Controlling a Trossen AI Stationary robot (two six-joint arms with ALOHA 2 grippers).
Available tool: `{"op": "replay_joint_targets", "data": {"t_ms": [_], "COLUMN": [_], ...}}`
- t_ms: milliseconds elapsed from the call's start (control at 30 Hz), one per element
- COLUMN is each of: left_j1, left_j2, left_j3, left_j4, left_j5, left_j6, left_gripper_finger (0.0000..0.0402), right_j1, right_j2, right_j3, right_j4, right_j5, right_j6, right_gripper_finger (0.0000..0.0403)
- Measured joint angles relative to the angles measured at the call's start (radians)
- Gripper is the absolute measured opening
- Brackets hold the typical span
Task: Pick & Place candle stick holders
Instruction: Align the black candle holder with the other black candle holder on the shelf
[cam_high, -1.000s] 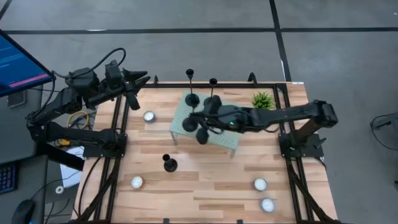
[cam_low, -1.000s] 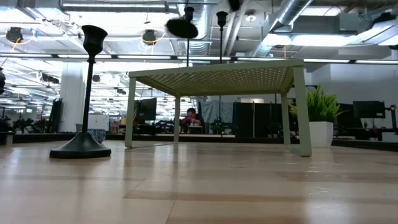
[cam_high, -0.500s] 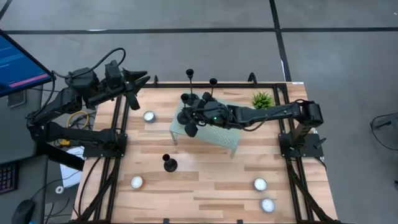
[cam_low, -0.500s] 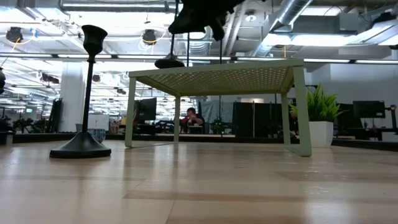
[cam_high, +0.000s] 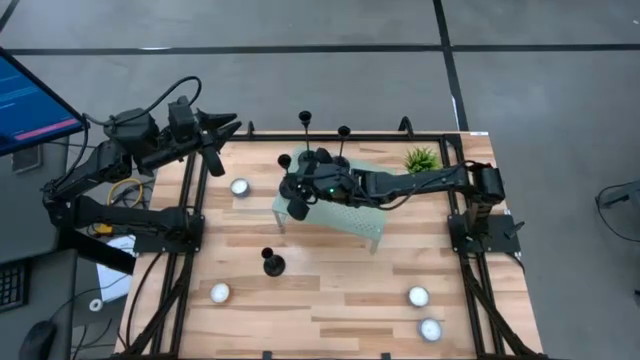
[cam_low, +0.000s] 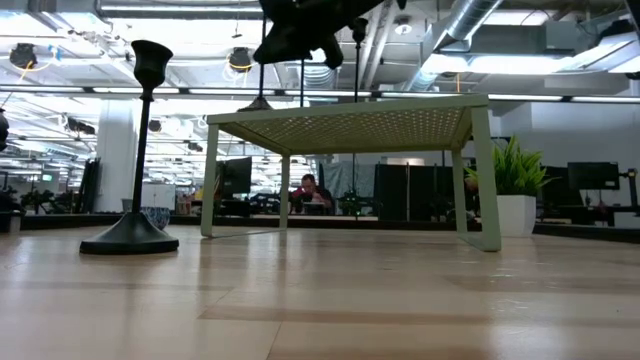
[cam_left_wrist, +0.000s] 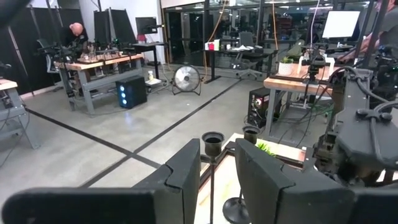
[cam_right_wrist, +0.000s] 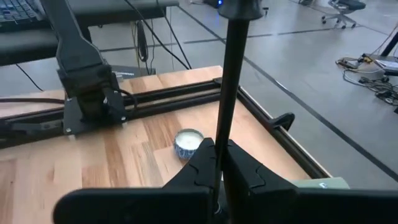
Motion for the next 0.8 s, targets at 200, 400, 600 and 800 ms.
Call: {"op": "replay_joint_targets", "data": {"t_ms": [200, 400, 600, 800], "left_j1": [0.000, 0.000, 0.000, 0.000], "left_j2": [0.000, 0.000, 0.000, 0.000], "left_j3": [0.000, 0.000, 0.000, 0.000], "left_j4": [0.006, 0.006, 0.011, 0.013], "left_j5": [0.000, 0.000, 0.000, 0.000], "left_j6": [0.000, 0.000, 0.000, 0.000], "left_gripper_finger": [0.0102, 0.0102, 0.0102, 0.0102], "right_j1": [-0.002, -0.002, -0.002, -0.001], "right_j2": [0.000, 0.000, 0.000, 0.000], "right_j3": [-0.001, -0.001, 0.000, 0.000], "right_j4": [-0.043, -0.058, -0.062, -0.072], "right_j5": [0.002, 0.001, 0.004, 0.001], "right_j6": [0.001, 0.016, 0.020, 0.019], "right_gripper_finger": [0.0000, 0.0000, 0.0026, 0.0063]}}
